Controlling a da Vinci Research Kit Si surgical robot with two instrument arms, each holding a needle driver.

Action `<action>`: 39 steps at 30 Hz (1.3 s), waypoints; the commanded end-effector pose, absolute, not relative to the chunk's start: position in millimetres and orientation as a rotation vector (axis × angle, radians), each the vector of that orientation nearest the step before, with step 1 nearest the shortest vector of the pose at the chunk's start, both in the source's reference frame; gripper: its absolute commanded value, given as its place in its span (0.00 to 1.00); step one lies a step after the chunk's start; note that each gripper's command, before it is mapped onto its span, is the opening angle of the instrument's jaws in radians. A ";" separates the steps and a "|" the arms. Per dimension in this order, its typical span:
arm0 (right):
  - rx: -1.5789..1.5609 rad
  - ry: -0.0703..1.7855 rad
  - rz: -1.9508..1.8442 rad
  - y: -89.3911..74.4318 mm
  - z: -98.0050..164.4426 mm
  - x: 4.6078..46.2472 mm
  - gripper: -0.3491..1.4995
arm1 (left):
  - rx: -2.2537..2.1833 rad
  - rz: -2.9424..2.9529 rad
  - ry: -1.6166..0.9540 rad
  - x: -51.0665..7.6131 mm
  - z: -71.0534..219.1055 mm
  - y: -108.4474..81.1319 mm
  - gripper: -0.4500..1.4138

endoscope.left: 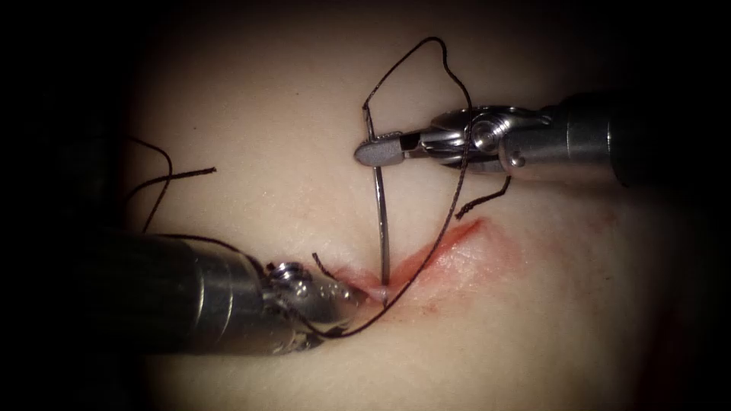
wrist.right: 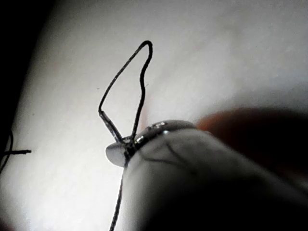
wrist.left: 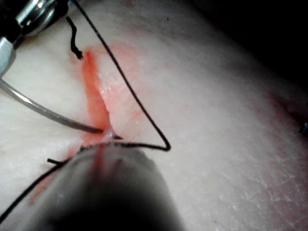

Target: Wound Closure

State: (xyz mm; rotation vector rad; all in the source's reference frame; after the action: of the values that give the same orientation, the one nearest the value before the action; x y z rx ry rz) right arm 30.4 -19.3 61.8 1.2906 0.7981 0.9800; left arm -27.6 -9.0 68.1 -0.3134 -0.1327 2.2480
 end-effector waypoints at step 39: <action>0.589 1.389 0.944 -10.7 54.9 27.5 0.87 | -0.473 2.416 -0.354 -26.8 60.8 -4.3 0.41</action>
State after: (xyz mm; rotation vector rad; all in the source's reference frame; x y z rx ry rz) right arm 26.6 -10.8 54.6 0.5820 1.3885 0.9475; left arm -26.2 -4.2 60.1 -0.4848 -0.3710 2.4351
